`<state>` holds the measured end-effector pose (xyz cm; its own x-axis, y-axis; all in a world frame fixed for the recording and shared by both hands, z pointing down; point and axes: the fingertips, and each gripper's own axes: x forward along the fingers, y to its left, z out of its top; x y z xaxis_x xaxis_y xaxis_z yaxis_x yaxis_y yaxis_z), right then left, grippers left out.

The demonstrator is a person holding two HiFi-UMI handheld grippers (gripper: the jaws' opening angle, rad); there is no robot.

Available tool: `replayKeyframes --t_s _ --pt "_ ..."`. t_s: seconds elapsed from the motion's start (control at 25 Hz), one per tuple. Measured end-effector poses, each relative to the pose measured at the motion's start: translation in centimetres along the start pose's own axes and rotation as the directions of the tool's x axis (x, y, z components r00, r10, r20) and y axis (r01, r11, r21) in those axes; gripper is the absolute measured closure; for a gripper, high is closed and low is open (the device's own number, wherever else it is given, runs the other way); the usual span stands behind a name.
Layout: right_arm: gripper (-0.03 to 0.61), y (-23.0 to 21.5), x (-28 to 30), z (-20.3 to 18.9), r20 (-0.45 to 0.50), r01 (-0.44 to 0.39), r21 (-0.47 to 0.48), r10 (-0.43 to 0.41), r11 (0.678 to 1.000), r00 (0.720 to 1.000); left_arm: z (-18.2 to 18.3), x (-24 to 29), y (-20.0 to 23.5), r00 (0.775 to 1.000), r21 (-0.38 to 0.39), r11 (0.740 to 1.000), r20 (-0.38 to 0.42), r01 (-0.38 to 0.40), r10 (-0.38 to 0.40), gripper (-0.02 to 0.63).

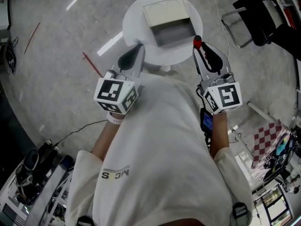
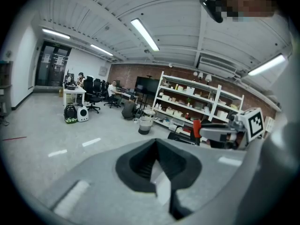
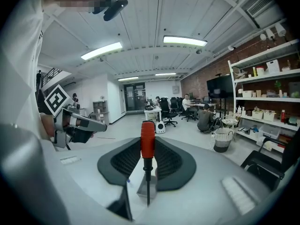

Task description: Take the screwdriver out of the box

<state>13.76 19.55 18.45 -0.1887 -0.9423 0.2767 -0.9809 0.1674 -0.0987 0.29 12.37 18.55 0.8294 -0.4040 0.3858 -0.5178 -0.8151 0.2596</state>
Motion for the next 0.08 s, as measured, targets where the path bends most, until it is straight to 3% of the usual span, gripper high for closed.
replayKeyframes --t_s 0.08 --pt "0.488 -0.09 -0.16 0.06 -0.004 0.001 -0.007 -0.001 1.0 1.0 0.09 0.1 -0.17 1.0 0.001 1.0 -0.002 0.003 -0.003 0.614"
